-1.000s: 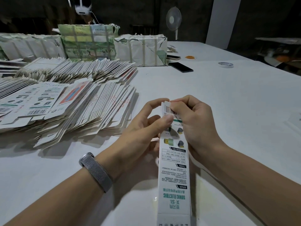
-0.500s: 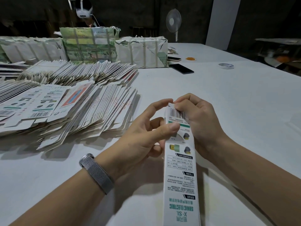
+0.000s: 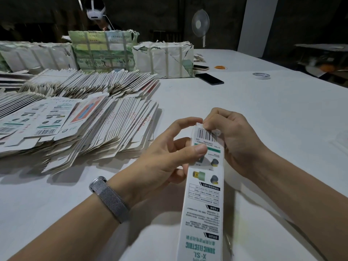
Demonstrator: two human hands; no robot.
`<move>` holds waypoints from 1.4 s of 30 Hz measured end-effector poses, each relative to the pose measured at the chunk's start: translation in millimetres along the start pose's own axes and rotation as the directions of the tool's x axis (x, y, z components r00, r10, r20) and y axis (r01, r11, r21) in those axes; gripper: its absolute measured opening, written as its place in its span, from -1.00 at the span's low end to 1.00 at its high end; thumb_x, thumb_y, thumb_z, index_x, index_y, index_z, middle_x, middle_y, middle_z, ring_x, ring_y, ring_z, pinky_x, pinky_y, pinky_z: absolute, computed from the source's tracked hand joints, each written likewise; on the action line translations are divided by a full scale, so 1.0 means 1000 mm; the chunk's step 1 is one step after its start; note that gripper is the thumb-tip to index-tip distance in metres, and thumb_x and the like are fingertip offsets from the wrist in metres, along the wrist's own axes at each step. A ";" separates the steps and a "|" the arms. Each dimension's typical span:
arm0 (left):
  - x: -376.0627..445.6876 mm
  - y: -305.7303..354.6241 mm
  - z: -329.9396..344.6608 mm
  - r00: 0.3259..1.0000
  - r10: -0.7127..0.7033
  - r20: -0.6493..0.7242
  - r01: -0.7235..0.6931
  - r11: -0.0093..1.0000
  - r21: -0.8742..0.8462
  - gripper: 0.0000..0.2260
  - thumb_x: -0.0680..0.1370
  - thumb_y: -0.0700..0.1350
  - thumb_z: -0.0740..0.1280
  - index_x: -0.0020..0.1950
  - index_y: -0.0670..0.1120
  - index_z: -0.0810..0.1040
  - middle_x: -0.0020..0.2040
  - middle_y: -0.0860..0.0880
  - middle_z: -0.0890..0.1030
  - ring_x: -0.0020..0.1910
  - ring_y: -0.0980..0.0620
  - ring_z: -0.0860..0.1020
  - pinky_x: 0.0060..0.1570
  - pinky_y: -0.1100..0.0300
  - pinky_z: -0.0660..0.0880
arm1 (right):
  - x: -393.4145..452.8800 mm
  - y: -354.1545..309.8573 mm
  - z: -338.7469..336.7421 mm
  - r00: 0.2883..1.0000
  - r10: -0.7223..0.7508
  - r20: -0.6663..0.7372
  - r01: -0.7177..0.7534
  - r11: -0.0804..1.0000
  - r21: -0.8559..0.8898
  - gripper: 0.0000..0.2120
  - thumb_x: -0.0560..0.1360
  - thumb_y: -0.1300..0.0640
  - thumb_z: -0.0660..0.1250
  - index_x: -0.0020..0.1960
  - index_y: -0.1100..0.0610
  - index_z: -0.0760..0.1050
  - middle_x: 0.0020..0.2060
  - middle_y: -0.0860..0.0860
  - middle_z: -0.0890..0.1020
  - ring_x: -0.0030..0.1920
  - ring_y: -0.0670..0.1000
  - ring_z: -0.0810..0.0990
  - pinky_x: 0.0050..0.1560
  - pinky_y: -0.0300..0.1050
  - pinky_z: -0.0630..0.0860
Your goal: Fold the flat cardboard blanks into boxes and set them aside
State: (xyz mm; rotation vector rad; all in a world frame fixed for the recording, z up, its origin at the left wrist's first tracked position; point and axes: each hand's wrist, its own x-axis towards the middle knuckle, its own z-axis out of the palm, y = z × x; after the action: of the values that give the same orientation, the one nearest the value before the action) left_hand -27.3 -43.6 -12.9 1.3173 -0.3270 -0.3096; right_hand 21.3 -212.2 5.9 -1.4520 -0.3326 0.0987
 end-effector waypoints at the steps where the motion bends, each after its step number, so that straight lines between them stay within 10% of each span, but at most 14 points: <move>1: -0.001 0.000 0.000 1.000 -0.003 -0.001 0.003 1.000 0.008 -0.55 0.38 0.01 0.51 0.25 0.23 0.55 0.17 -0.46 0.50 -0.02 -0.27 0.48 -0.16 -0.14 0.29 | 0.000 0.000 -0.001 1.000 0.004 0.017 -0.004 1.000 -0.007 -0.74 0.45 0.32 0.27 -0.37 0.16 0.32 -0.48 0.05 0.44 -0.45 0.01 0.48 -0.42 -0.18 0.41; 11: 0.004 -0.002 -0.005 0.998 0.064 -0.017 -0.065 0.997 -0.045 -0.68 0.39 -0.02 0.51 0.11 0.21 0.59 0.08 -0.28 0.59 -0.02 -0.28 0.48 -0.10 -0.22 0.16 | -0.005 0.002 0.005 1.000 -0.006 0.008 0.006 1.000 0.002 -0.73 0.46 -0.01 0.32 -0.24 0.20 0.49 -0.33 0.14 0.55 -0.29 0.18 0.53 -0.15 0.07 0.45; 16: 0.005 0.000 -0.008 0.991 0.125 -0.049 -0.129 0.986 -0.102 -0.68 0.43 -0.11 0.51 0.11 0.17 0.59 -0.10 -0.13 0.60 -0.37 0.07 0.56 -0.48 0.30 0.35 | -0.009 0.006 0.011 0.997 -0.023 0.068 0.019 0.999 0.050 -0.83 0.52 -0.01 0.31 0.07 0.03 0.53 -0.17 0.09 0.63 -0.24 0.09 0.64 -0.19 0.01 0.61; 20: 0.007 0.001 -0.010 0.982 0.161 -0.100 -0.171 0.980 -0.099 -0.60 0.35 -0.04 0.53 0.16 0.14 0.57 -0.06 -0.16 0.55 -0.35 0.02 0.46 -0.52 0.31 0.38 | -0.012 0.012 0.017 0.994 -0.077 0.080 0.071 0.995 0.074 -0.72 0.51 0.10 0.36 0.20 0.03 0.44 -0.13 0.05 0.66 -0.27 0.02 0.67 -0.28 -0.17 0.59; 42: 0.007 0.000 -0.005 0.981 0.153 -0.121 -0.167 0.980 -0.112 -0.67 0.37 -0.05 0.52 0.11 0.16 0.61 0.09 -0.18 0.54 -0.12 -0.04 0.67 -0.28 0.10 0.65 | -0.012 0.009 0.016 0.991 -0.125 0.052 0.116 0.980 0.159 -0.76 0.40 0.10 0.41 0.04 0.06 0.48 -0.16 0.16 0.68 -0.33 0.09 0.65 -0.34 -0.07 0.61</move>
State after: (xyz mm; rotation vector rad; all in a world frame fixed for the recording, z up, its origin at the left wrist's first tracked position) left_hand -18.6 -41.6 -13.3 1.1758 -0.3125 -0.1173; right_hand 6.1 -198.9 -3.2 -1.2727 -0.4530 0.0700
